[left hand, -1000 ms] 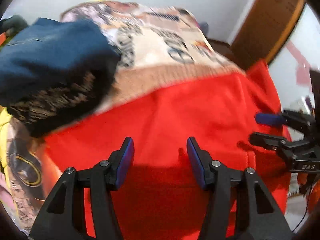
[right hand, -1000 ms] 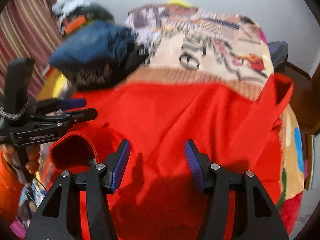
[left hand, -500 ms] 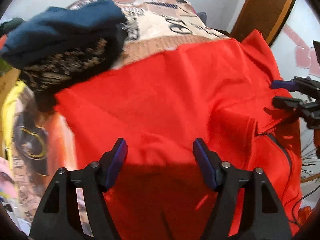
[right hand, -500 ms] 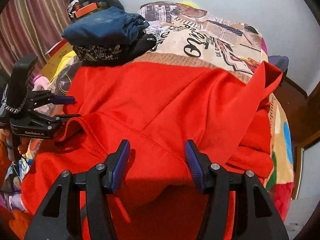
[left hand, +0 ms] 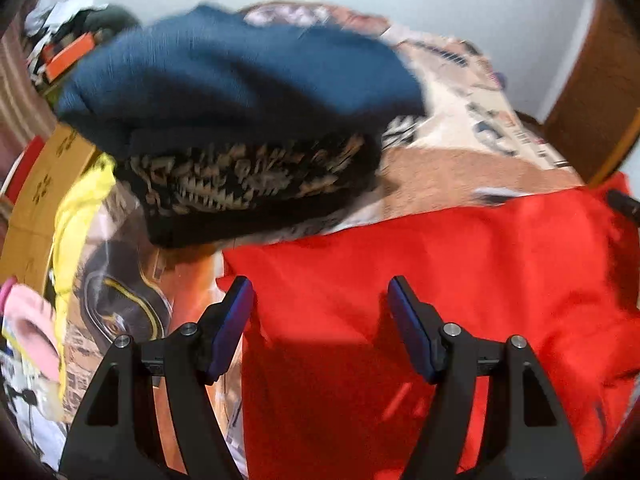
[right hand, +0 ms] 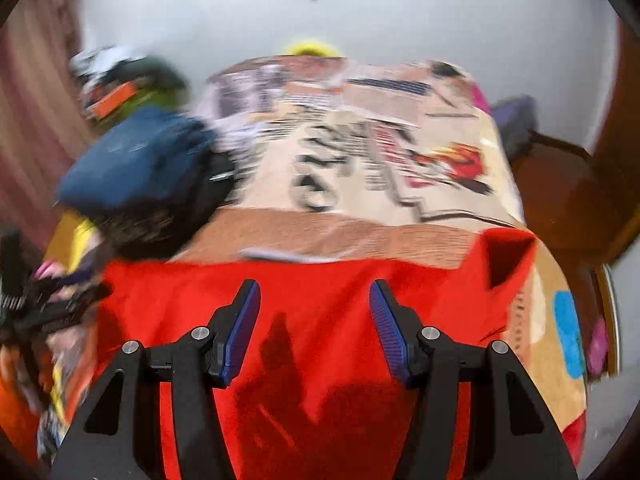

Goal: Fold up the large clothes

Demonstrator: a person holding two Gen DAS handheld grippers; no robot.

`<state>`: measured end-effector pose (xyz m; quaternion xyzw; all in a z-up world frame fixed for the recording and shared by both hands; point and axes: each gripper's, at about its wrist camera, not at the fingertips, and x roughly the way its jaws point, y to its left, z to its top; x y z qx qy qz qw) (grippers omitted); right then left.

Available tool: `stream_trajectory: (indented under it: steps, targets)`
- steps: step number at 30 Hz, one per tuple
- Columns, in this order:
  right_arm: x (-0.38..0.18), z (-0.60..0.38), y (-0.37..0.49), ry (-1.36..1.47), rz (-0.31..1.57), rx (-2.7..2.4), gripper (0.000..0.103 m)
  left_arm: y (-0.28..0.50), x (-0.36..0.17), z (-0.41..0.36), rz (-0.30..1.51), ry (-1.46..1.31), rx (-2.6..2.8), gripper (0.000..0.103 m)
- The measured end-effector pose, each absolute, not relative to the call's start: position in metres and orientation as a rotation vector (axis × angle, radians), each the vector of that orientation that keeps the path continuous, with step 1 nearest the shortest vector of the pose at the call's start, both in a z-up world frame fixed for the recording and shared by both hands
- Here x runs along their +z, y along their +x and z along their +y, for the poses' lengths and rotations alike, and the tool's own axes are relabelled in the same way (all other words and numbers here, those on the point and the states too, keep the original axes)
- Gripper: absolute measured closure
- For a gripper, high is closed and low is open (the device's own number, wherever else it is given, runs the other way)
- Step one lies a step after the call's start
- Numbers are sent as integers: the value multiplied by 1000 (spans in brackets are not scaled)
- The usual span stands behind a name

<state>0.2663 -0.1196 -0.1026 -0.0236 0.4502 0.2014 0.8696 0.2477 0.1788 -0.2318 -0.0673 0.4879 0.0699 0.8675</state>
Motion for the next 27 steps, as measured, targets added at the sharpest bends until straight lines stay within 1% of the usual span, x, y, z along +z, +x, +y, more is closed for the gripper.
stream_trajectory:
  steps: [4,7,10,11,12,17,20,23,27]
  targets:
    - [-124,-162,293,8,1010,292,50,248,-270,197,1087,-188,229,33]
    - [-135,-198,297,54,1042,236,50,238,-282,213,1088,-285,242,25]
    - [-136,-226,288,55,1042,168,49,227,-284,226,1079,-351,249,23]
    - [-137,-238,283,88,1047,169,44,225,-284,228,1078,-351,256,22]
    - [-137,-246,279,118,1053,169,42,221,-285,229,1081,-337,279,22]
    - [-136,-273,258,149,1062,116,42,202,-292,235,1130,-222,416,23]
    - [-140,-279,250,144,1100,112,42,191,-302,247,1174,-231,451,24]
    - [-136,-282,246,166,1100,123,42,176,-297,258,1162,-288,446,24]
    - [-117,-282,244,219,1050,146,41,170,-272,264,1107,-297,445,24]
